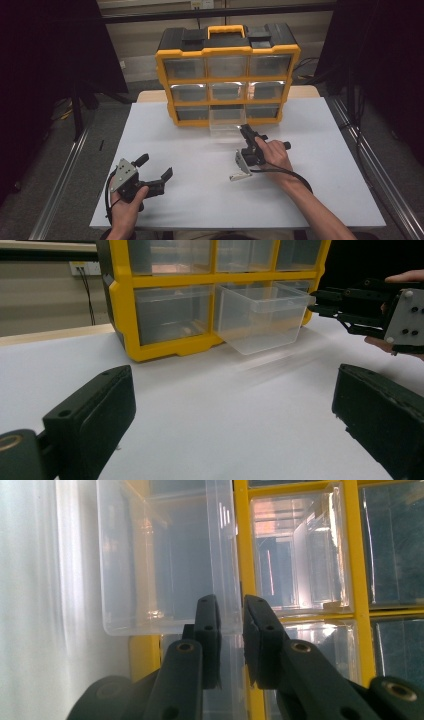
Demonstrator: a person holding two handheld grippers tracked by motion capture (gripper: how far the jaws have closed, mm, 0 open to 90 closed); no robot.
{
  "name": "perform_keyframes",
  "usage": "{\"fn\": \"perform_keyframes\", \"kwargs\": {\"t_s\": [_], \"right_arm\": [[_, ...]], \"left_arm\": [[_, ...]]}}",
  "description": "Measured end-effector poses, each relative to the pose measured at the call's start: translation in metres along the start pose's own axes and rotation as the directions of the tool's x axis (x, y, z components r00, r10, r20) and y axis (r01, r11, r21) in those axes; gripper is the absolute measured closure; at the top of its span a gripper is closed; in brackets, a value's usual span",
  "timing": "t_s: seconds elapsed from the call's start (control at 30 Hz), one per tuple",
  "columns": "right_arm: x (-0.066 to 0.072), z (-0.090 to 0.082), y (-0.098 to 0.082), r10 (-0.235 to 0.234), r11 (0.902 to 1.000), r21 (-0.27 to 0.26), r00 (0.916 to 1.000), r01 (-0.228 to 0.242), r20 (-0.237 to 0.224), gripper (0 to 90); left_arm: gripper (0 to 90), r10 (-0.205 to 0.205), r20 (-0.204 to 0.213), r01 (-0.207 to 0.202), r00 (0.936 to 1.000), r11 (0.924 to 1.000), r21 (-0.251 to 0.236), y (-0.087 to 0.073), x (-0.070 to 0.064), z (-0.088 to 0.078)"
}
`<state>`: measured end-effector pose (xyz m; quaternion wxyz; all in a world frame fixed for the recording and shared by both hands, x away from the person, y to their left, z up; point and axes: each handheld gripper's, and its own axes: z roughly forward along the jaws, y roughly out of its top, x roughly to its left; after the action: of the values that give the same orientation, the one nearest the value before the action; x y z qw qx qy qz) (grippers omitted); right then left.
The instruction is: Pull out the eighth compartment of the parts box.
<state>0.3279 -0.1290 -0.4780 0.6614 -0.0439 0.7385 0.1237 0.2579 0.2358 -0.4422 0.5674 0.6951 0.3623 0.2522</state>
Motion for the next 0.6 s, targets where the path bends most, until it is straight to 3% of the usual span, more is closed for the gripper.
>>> {"fn": "perform_keyframes", "kwargs": {"t_s": [0.3,0.33,0.37,0.4,0.43,0.47,0.6], "right_arm": [[-0.002,0.000,-0.001,0.040,0.9992,-0.002,0.9991,-0.040,-0.011,74.7],[-0.004,0.001,0.000,0.077,0.9970,-0.003,0.9970,-0.078,-0.009,67.3],[-0.004,0.000,0.000,0.088,0.9961,-0.007,0.9961,-0.088,-0.009,65.7],[-0.005,0.000,-0.001,0.127,0.9919,-0.002,0.9918,-0.127,-0.013,64.6],[-0.005,0.000,-0.001,0.127,0.9919,-0.002,0.9918,-0.127,-0.013,64.6],[-0.007,-0.001,-0.001,0.176,0.9844,0.004,0.9840,-0.176,-0.028,60.2],[-0.012,-0.001,-0.006,0.270,0.9627,0.012,0.9604,-0.270,-0.067,55.5]], "left_arm": [[3.9,-0.001,0.000,0.001,1.0000,1.0000,0.002,0.000,0.000,0.000],[3.9,-0.003,0.001,0.003,1.0000,1.0000,0.001,0.000,0.000,0.000],[3.9,-0.003,0.001,0.003,1.0000,1.0000,0.001,0.000,0.000,0.000],[3.9,-0.004,0.006,0.004,1.0000,1.0000,-0.002,0.000,0.000,0.000],[3.9,-0.004,0.006,0.004,1.0000,1.0000,-0.002,0.000,0.000,0.000],[3.9,-0.004,0.006,0.004,1.0000,1.0000,0.000,-0.001,0.000,0.000],[3.9,0.000,0.005,0.000,1.0000,0.9999,0.011,-0.001,0.001,0.001]]}}
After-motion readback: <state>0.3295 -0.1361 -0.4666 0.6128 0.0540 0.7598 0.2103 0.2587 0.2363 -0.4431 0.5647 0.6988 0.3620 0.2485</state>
